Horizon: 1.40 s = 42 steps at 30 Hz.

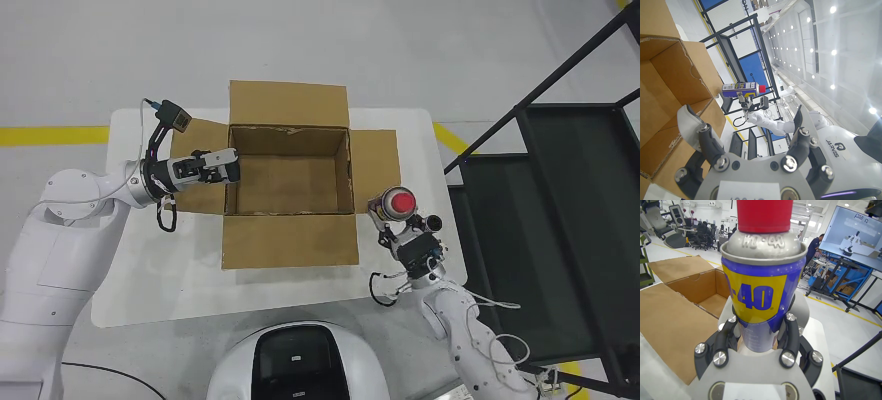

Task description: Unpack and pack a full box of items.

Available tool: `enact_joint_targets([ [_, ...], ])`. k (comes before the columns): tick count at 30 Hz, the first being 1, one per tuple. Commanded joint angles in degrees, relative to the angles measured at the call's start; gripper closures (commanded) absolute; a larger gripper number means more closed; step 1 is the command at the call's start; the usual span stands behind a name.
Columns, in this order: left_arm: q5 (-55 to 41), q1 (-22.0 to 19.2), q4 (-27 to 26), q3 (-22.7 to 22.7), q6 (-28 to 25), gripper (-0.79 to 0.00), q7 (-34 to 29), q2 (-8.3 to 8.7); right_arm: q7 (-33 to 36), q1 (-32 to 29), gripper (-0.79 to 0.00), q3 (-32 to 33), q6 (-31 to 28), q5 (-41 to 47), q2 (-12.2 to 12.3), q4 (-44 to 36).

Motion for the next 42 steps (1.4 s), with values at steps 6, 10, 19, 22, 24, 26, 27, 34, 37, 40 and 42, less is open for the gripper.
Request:
enact_joint_targets([
  [6,0.0,0.0,0.0,0.0,0.0,-0.785,0.0,0.0,18.26,11.31,0.0,-5.8,-4.7,-6.99,-0.55,-5.5],
  [10,0.0,0.0,0.0,0.0,0.0,-0.785,0.0,0.0,27.12,19.31,0.0,-12.36,-7.9,-8.88,-1.62,-1.81],
  [19,0.0,0.0,0.0,0.0,0.0,-0.785,0.0,0.0,39.14,29.97,0.0,-21.93,-12.07,-11.9,-3.78,7.53],
  [22,0.0,0.0,0.0,0.0,0.0,-0.785,0.0,0.0,40.78,31.25,0.0,-22.66,-12.4,-12.44,-4.07,8.7],
  [24,0.0,0.0,0.0,0.0,0.0,-0.785,0.0,0.0,42.02,31.72,0.0,-23.02,-13.14,-12.79,-4.18,9.28],
  [26,0.0,0.0,0.0,0.0,0.0,-0.785,0.0,0.0,43.32,32.13,-0.203,-23.22,-13.83,-13.11,-4.26,9.8],
  [27,0.0,0.0,0.0,0.0,0.0,-0.785,0.0,0.0,43.68,32.26,-0.382,-23.32,-14.18,-12.94,-4.31,9.98],
  [34,0.0,0.0,0.0,0.0,0.0,-0.785,0.0,0.0,44.06,32.7,-0.785,-23.05,-14.02,-12.2,-4.57,10.24],
  [37,0.0,0.0,0.0,0.0,0.0,-0.785,0.0,0.0,42.43,32.06,-0.785,-22.28,-13.55,-11.45,-4.5,8.81],
  [40,0.0,0.0,0.0,0.0,0.0,-0.785,0.0,0.0,39.64,30.65,-0.785,-20.91,-13.37,-9.06,-4.35,6.91],
  [42,0.0,0.0,0.0,0.0,0.0,-0.785,0.0,0.0,37.82,29.29,-0.785,-19.71,-13.14,-6.76,-4.22,5.39],
])
